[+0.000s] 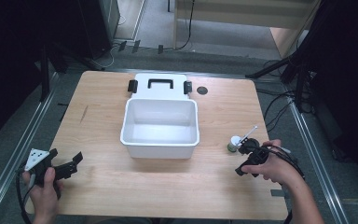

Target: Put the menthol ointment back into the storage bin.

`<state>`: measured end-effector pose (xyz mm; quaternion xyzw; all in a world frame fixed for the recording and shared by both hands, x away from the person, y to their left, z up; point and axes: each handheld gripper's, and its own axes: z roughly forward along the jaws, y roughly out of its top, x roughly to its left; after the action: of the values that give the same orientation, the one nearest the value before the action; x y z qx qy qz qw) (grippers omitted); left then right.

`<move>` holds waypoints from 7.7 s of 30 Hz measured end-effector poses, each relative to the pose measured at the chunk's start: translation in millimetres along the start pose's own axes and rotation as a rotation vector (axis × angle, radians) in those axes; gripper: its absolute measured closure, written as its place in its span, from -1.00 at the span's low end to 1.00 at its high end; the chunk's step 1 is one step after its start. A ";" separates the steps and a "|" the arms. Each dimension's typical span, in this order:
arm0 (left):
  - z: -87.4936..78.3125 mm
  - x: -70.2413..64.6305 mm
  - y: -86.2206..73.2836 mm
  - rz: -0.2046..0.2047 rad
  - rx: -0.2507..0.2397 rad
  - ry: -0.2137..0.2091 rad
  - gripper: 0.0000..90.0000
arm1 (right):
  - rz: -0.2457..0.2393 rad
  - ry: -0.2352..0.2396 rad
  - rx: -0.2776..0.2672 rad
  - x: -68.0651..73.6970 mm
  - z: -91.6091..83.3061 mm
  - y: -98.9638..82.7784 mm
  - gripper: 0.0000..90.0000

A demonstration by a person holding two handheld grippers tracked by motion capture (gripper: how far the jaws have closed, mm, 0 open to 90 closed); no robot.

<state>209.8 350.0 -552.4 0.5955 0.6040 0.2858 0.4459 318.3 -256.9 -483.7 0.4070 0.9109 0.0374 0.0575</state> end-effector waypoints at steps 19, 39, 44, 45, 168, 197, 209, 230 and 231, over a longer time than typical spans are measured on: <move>0.6 0.6 0.5 0.000 0.012 -0.001 -1.00 | 0.014 -0.009 0.061 -25.4 -9.8 48.5 -0.46; 0.8 0.8 0.5 -0.002 0.011 -0.004 -1.00 | 0.073 -0.004 0.027 -32.5 -8.9 81.6 -0.15; 0.9 1.0 0.5 -0.003 0.011 -0.005 -1.00 | 0.087 -0.005 0.053 -30.9 -4.1 85.2 -0.05; 0.8 1.0 0.5 -0.004 0.011 -0.005 -1.00 | 0.092 -0.004 0.055 -30.9 -3.0 86.3 0.00; 1.1 0.4 0.7 0.003 -0.003 -0.011 -1.00 | -0.615 0.047 -0.029 88.2 -60.6 213.3 0.15; 0.8 0.8 0.7 -0.001 0.002 -0.014 -1.00 | -0.691 -0.048 0.076 105.3 -22.2 217.3 0.15; 0.9 0.7 0.6 0.000 -0.001 -0.014 -1.00 | -0.700 -0.059 0.114 108.8 -16.7 217.8 0.14; 0.9 0.7 0.6 0.001 -0.001 -0.014 -1.00 | -0.706 -0.073 0.125 109.9 -16.8 217.1 0.15; 0.9 0.7 0.6 0.002 -0.001 -0.014 -1.00 | -0.706 -0.073 0.125 109.9 -16.8 217.1 0.15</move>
<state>211.0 350.5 -552.4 0.5979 0.6000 0.2824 0.4504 403.3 -30.7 -450.3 0.0710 0.9932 -0.0552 0.0744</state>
